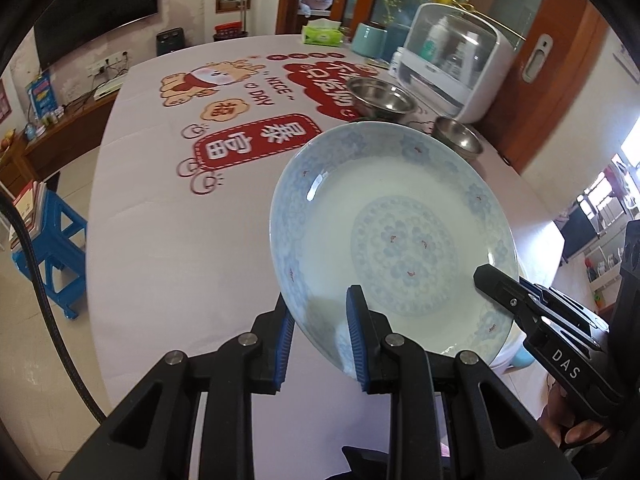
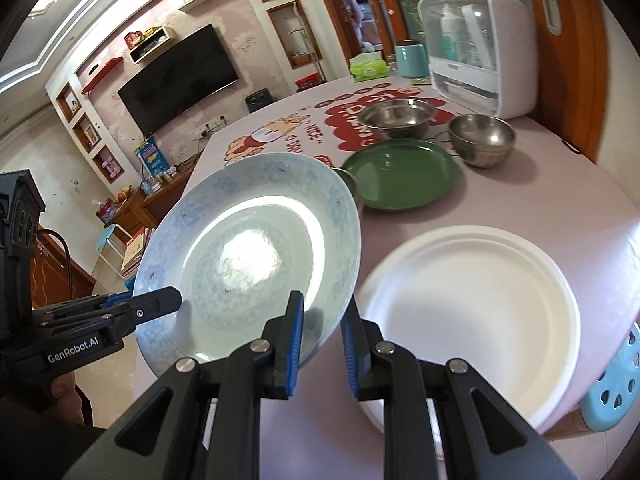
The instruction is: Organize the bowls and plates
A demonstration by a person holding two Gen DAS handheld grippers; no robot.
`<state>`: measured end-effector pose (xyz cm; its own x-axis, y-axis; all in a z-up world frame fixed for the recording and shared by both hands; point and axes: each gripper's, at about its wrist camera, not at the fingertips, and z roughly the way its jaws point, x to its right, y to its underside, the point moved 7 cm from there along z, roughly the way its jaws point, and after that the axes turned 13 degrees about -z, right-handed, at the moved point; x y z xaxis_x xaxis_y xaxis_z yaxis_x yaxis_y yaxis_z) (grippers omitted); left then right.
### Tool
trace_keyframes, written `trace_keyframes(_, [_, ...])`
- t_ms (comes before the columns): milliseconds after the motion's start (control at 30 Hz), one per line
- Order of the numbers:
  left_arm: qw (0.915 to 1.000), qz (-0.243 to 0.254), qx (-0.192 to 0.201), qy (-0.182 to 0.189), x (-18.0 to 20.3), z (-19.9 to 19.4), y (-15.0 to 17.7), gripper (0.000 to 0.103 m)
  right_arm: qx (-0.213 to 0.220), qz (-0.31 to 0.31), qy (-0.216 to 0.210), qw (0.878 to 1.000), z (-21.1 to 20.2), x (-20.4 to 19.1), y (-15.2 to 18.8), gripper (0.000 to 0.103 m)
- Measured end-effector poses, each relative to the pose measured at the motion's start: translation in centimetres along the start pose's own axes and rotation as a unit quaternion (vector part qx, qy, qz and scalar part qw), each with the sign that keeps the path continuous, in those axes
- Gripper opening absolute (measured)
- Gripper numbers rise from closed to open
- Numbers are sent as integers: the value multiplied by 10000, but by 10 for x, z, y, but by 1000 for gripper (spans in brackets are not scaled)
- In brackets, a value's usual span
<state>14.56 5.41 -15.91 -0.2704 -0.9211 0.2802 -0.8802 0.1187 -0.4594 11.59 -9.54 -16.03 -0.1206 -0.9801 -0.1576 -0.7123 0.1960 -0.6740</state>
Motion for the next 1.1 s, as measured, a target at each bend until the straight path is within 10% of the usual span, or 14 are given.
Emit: trace_keyframes(1100, [9929, 174, -1179, 59, 142, 92, 55, 23, -840, 468, 364, 9947, -22, 150, 62, 18])
